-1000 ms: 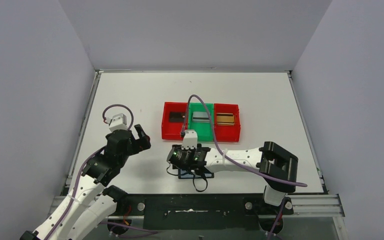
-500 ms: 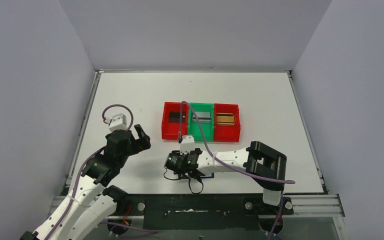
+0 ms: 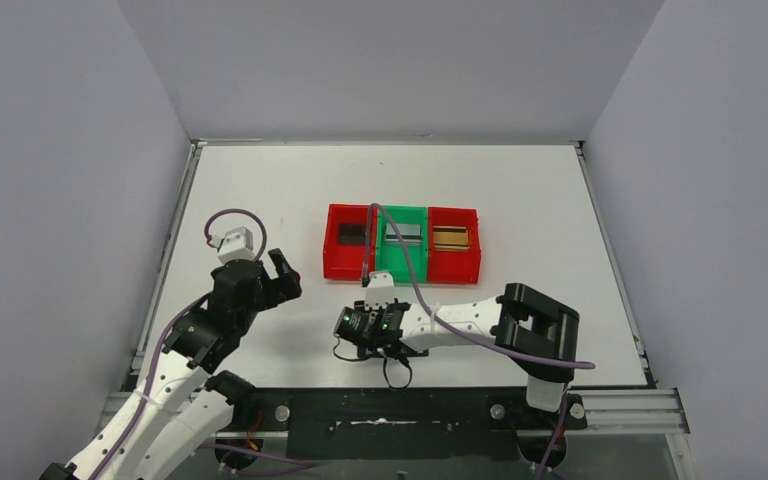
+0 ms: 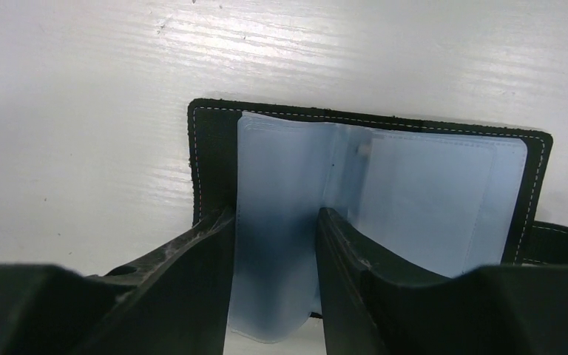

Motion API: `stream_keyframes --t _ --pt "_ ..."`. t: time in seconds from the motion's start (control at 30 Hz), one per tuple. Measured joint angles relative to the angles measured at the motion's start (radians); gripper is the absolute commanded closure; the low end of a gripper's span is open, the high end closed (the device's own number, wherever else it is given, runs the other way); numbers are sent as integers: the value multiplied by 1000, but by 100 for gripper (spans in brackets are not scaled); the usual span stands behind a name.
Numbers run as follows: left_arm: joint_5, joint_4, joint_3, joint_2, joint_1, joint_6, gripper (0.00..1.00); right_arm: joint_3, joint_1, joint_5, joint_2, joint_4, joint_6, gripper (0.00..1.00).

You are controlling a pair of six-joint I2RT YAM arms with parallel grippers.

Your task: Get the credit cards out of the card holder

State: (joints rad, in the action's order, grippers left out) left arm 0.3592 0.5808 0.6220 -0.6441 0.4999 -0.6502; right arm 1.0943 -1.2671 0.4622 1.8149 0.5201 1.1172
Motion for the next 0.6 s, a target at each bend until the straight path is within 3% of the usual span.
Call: stream_keyframes --t 0.4,0.5,0.6 --pt "0 0 0 0 0 0 10 -114 47 -79 -90 -121 -13 75" --pt "0 0 0 0 0 0 10 -115 50 -86 -92 -122 -31 69" --pt "0 0 0 -1 0 0 10 -115 50 -87 -95 -122 -37 54"
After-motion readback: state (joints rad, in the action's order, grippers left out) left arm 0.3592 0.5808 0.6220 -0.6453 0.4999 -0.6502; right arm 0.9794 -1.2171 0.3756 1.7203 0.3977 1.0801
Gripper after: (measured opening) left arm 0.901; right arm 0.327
